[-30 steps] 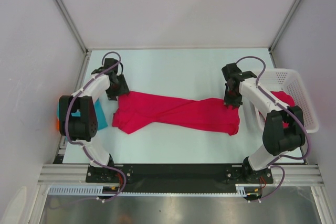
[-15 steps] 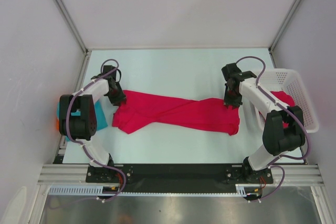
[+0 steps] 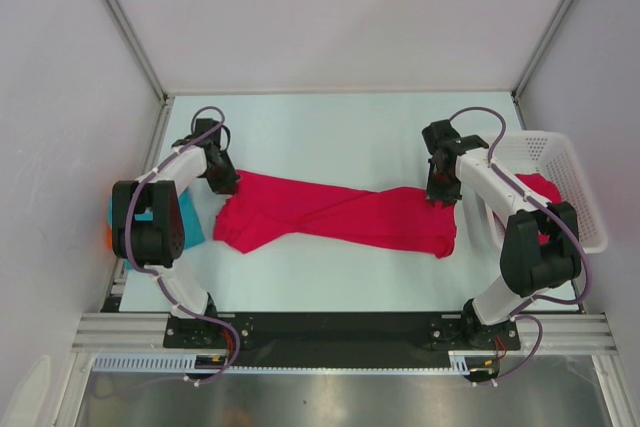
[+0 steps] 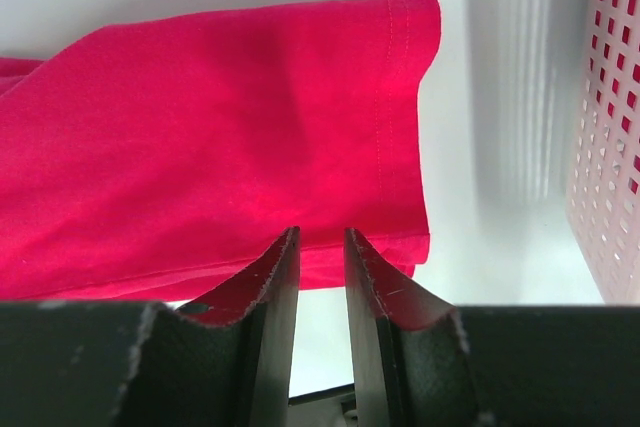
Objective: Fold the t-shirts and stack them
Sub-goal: Fold the other side of the tshirt into a rectangle
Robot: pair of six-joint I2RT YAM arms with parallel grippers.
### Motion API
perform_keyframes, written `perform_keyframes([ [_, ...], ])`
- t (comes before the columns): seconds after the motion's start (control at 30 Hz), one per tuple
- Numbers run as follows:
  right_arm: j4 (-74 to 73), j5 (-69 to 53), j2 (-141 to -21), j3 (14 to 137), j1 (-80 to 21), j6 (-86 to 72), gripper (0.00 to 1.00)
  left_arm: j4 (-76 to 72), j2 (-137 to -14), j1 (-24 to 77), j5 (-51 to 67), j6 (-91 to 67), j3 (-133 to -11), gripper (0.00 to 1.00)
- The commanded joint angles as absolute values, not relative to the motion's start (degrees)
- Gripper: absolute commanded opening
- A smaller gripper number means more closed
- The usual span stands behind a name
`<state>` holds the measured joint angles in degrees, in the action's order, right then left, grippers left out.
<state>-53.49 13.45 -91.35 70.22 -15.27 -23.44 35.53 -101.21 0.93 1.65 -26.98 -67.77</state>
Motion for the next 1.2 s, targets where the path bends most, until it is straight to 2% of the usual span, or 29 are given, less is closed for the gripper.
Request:
perform_keyframes([
  [0.0, -53.96, 13.71, -91.05, 72.51, -15.56, -22.76, 0.30, 36.47, -98.97, 0.70, 1.06, -27.33, -72.51, 0.05],
  [0.4, -54.23, 13.80, -92.11, 73.83, -15.47, -22.50, 0.29, 40.86, -100.90, 0.44, 0.79, -26.63, -80.94, 0.08],
  [0.8, -53.70, 13.27, -93.78, 74.44, -15.47, -22.50, 0.29, 42.54, -98.00, 0.44, 2.11, -26.54, -81.39, 0.13],
  [1.17, -53.09, 12.83, -94.66, 74.71, -15.82, -22.59, 0.29, 46.05, -92.11, 0.44, 3.08, -26.19, -84.90, 0.14],
])
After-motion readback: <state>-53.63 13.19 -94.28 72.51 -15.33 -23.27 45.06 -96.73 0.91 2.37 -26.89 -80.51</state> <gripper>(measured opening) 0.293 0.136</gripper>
